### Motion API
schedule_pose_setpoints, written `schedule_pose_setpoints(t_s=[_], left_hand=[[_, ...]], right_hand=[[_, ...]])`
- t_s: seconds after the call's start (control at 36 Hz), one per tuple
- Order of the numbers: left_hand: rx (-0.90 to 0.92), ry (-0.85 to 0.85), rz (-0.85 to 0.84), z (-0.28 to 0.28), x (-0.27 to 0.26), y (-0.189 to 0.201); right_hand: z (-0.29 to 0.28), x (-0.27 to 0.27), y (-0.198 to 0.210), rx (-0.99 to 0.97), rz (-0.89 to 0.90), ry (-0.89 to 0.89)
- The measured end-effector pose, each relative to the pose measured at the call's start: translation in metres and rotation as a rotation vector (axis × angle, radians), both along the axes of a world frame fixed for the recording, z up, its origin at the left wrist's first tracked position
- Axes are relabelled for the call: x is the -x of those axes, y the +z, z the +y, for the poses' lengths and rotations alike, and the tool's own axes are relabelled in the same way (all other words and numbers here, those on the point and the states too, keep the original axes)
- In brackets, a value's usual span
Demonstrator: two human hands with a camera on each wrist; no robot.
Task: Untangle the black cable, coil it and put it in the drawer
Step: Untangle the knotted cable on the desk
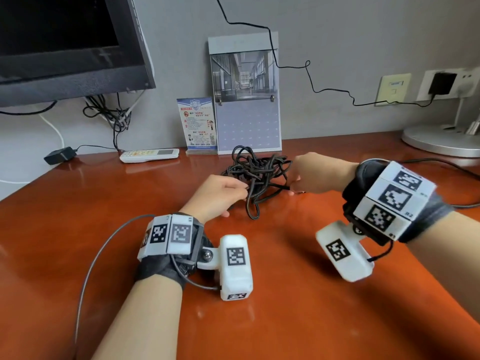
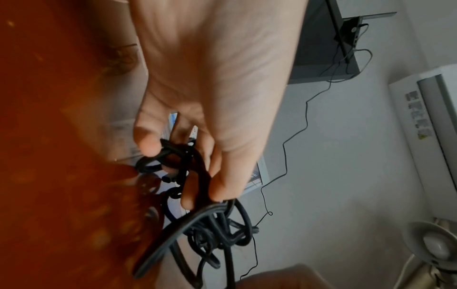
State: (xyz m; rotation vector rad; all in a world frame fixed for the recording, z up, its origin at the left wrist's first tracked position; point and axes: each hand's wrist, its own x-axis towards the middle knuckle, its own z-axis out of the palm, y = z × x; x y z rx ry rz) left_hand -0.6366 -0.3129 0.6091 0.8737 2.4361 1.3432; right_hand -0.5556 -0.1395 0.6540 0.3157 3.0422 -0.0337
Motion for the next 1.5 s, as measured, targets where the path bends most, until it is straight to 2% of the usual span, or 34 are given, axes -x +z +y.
schedule_pose_setpoints(t_s=[0.06,0.19,0.28,0.39,0.61,0.75,0.83,0.92,1.08,1.19,1.28,1.36,1.5], left_hand=[[0.023,-0.02,0.03,0.0,-0.001,-0.001],[-0.025,0.019,0.048,0.001,0.002,-0.001],[-0.033,0.022,0.04,0.002,0.002,-0.002],[-0.02,0.052,0.056,0.002,0.004,-0.004],[0.055,-0.062,0.061,0.002,0.004,-0.005],[0.032,-0.035,0.062,0.004,0.004,-0.005],[-0.024,-0.003,-0.011,0.008,0.0,-0.003],[-0.058,0.005,-0.066,0.013,-0.005,0.0],[-0.089,0.042,0.048,0.012,-0.003,-0.006],[-0.093,0.15,0.247,0.017,-0.008,-0.006],[-0.005,0.2,0.384,0.022,-0.014,0.0],[0.143,0.234,0.479,0.028,-0.018,0.008],[0.3,0.186,0.604,0.049,-0.02,0.021]], right_hand=[[-0.001,0.002,0.0,-0.008,0.011,0.005],[0.004,-0.001,-0.001,0.171,0.233,0.038],[0.001,0.001,-0.001,0.175,0.326,0.079],[-0.006,0.005,0.0,0.193,0.279,0.111],[-0.014,0.013,0.006,-0.026,0.218,0.184],[-0.017,0.016,0.005,0.007,0.243,0.121],[-0.018,0.017,0.005,0.066,0.378,0.045],[-0.022,0.015,0.003,0.127,0.42,-0.059],[-0.025,0.003,-0.007,0.318,0.387,-0.054],[-0.024,-0.001,-0.01,0.431,0.324,-0.028],[-0.022,0.002,-0.015,0.51,0.318,-0.066],[-0.016,0.005,-0.023,0.531,0.392,-0.094],[0.005,0.008,-0.034,0.599,0.521,-0.199]])
